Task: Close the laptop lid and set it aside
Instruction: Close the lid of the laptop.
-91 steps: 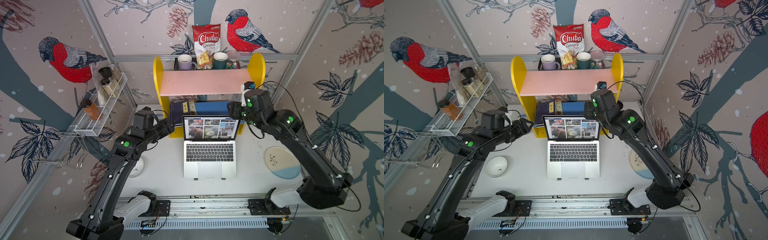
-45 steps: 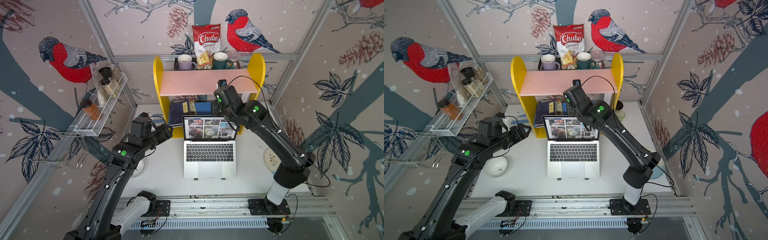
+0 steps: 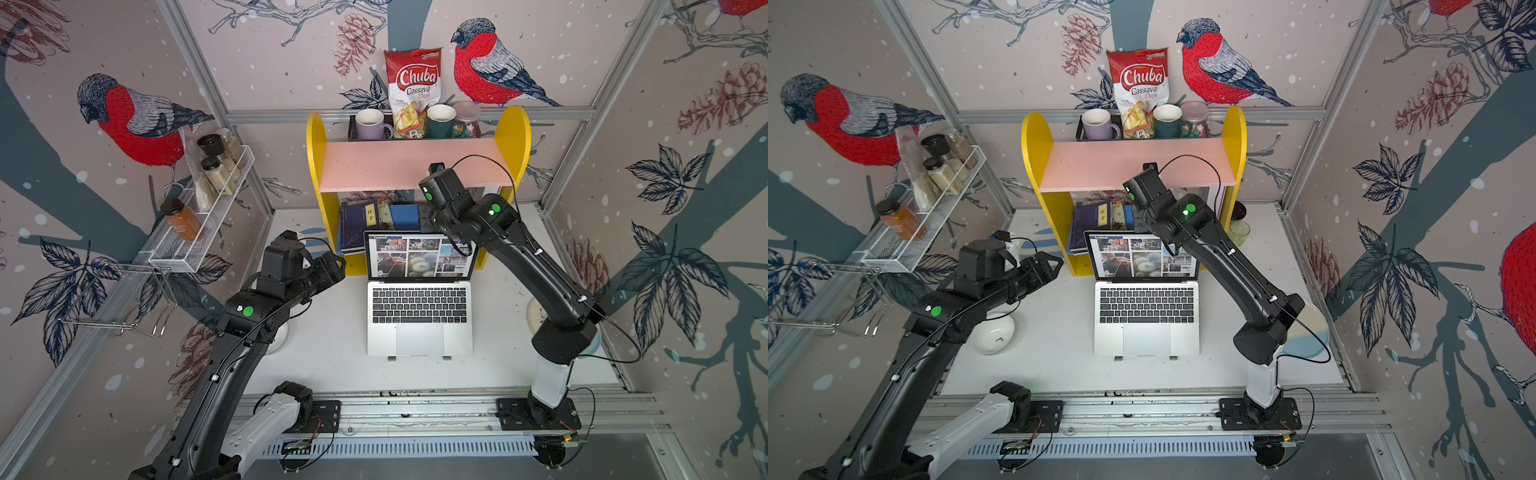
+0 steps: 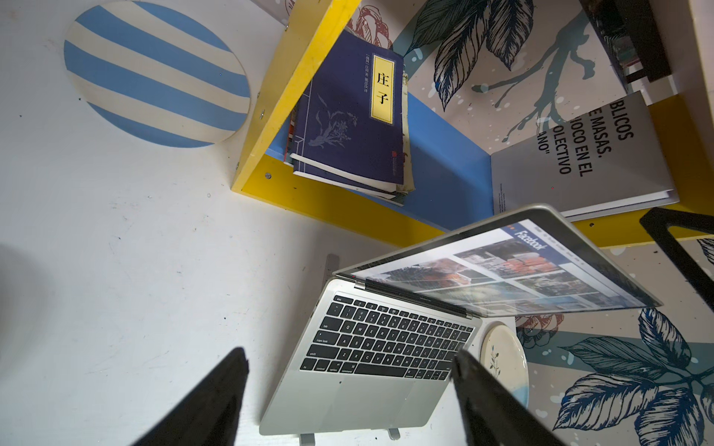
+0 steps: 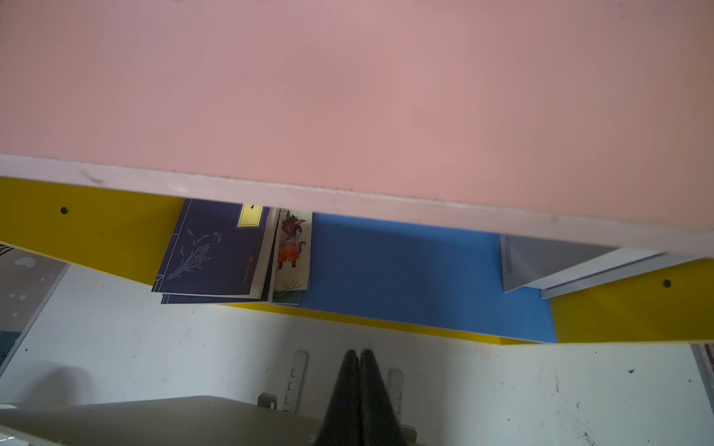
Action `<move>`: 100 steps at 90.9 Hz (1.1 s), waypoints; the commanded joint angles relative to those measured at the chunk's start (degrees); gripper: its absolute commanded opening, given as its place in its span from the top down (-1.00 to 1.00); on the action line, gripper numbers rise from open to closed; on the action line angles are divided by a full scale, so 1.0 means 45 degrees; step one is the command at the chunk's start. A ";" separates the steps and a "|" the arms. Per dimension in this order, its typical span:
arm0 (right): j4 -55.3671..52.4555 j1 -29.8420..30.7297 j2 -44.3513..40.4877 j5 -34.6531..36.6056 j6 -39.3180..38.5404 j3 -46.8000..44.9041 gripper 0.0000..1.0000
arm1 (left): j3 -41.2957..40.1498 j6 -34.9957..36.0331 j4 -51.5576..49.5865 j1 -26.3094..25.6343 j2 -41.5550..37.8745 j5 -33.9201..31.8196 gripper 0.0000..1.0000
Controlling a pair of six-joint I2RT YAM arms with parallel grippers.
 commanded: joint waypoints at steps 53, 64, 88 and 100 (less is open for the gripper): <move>0.0300 0.0408 -0.0707 -0.0183 0.0334 -0.1495 0.98 | -0.0338 -0.0185 0.0610 -0.0045 -0.0307 0.0281 -0.72; 0.0461 0.0477 -0.0925 -0.0215 0.0418 -0.1943 0.98 | -0.0481 -0.0205 0.0658 -0.0048 -0.0377 0.0194 -0.72; 0.0772 0.0683 -0.1555 -0.0184 0.0614 -0.2900 0.99 | -0.0497 -0.0301 0.0710 -0.0045 -0.0468 0.0156 -0.72; 0.1011 0.0919 -0.1901 -0.0107 0.0734 -0.3439 0.99 | -0.0497 -0.0316 0.0732 -0.0043 -0.0468 0.0135 -0.72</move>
